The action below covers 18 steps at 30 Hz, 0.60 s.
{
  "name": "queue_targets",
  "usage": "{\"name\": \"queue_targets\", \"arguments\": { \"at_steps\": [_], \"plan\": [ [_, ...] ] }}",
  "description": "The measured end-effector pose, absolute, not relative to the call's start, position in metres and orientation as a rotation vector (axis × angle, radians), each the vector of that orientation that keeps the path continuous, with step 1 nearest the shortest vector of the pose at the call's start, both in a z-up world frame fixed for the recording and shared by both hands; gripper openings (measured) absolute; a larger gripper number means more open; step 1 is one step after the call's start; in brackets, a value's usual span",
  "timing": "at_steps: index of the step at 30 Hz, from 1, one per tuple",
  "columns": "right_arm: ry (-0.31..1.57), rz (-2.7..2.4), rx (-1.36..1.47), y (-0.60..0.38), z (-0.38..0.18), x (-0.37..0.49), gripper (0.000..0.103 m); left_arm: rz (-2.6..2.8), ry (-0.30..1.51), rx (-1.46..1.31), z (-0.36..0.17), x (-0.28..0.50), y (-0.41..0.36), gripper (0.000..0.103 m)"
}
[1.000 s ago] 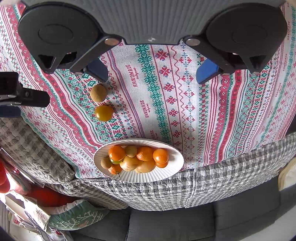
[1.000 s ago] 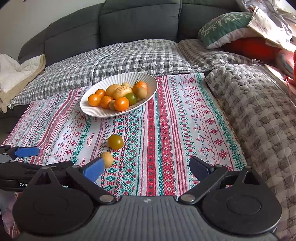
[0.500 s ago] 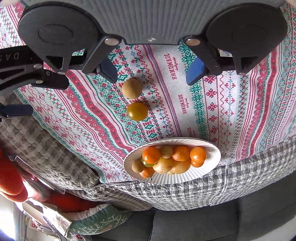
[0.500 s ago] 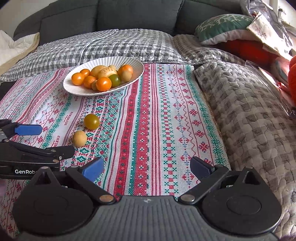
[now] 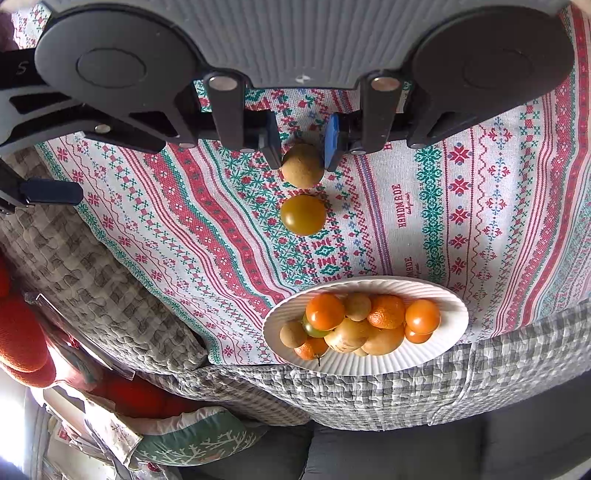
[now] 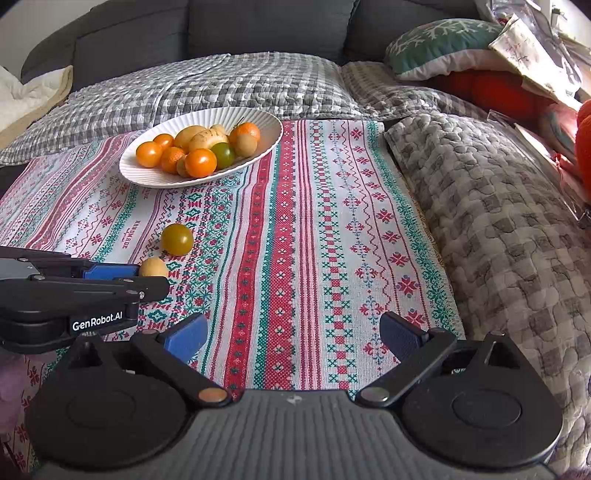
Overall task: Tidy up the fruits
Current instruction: 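Grasp the tan round fruit with the left tool while the right tool grasps the green tomato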
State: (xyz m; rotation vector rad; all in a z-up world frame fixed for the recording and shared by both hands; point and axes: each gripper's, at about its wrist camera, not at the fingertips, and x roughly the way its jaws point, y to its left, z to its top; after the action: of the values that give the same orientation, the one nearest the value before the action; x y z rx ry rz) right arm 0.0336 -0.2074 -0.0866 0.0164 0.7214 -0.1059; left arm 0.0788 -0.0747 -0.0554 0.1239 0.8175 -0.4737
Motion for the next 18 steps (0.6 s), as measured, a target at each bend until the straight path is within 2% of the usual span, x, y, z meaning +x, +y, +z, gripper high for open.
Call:
{"name": "queue_targets", "arguments": {
  "at_steps": [13,18],
  "plan": [
    [0.690,-0.013,0.104,-0.177,-0.088,0.054,0.099,-0.345,0.875,0.056,-0.053,0.080,-0.024,0.026],
    [0.677,0.036,0.148,-0.167,-0.090,0.066,0.095,-0.329,0.878,0.074,-0.054,0.079,-0.014,0.026]
  ]
}}
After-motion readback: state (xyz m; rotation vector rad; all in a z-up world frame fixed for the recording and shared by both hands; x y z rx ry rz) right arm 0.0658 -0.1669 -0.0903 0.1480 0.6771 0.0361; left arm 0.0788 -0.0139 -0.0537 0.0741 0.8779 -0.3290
